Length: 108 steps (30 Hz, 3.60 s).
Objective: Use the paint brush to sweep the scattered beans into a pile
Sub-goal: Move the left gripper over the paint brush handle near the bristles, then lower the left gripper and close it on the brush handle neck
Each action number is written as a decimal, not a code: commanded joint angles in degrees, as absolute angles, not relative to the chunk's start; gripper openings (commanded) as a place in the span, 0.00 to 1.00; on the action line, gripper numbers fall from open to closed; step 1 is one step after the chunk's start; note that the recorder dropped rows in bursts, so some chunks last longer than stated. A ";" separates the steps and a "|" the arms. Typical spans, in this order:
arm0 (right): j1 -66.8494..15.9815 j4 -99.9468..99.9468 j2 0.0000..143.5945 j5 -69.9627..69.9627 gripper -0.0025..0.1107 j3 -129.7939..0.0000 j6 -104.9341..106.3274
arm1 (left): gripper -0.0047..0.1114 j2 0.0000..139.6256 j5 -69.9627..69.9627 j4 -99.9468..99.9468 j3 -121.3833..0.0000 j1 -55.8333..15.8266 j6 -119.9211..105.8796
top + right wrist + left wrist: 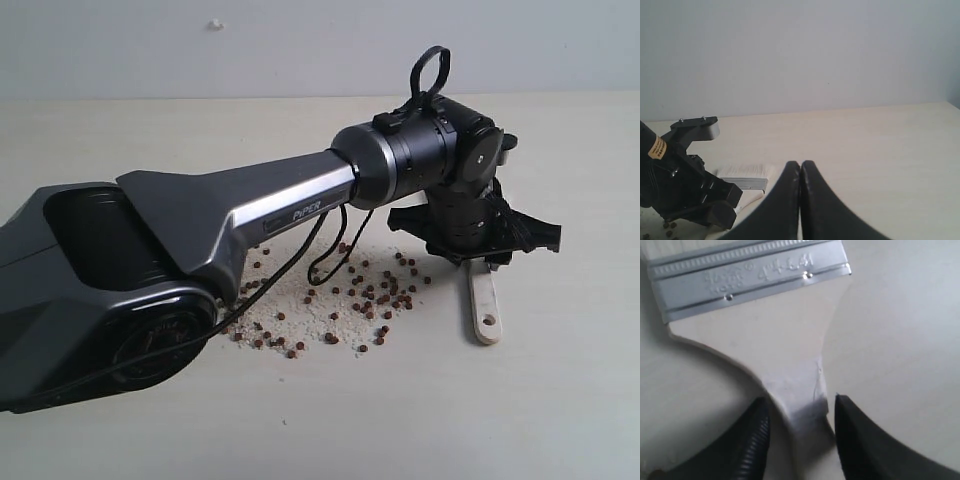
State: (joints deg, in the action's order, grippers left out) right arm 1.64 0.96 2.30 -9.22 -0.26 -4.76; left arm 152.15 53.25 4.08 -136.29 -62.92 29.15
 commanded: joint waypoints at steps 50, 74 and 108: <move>1.97 1.40 1.87 -8.53 0.02 0.00 -4.69 | 0.04 153.93 61.50 -6.03 -136.52 -65.04 20.63; 1.97 1.40 1.87 -8.53 0.02 0.00 -4.69 | 0.04 149.41 60.39 -10.07 -136.61 -65.17 16.68; 1.97 1.40 1.87 -8.53 0.02 0.00 -4.69 | 0.04 143.70 65.11 -9.56 -136.61 -65.17 10.38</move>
State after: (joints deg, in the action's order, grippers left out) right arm 1.64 0.96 2.30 -9.22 -0.26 -4.76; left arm 144.04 64.47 -11.23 -136.80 -64.96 11.52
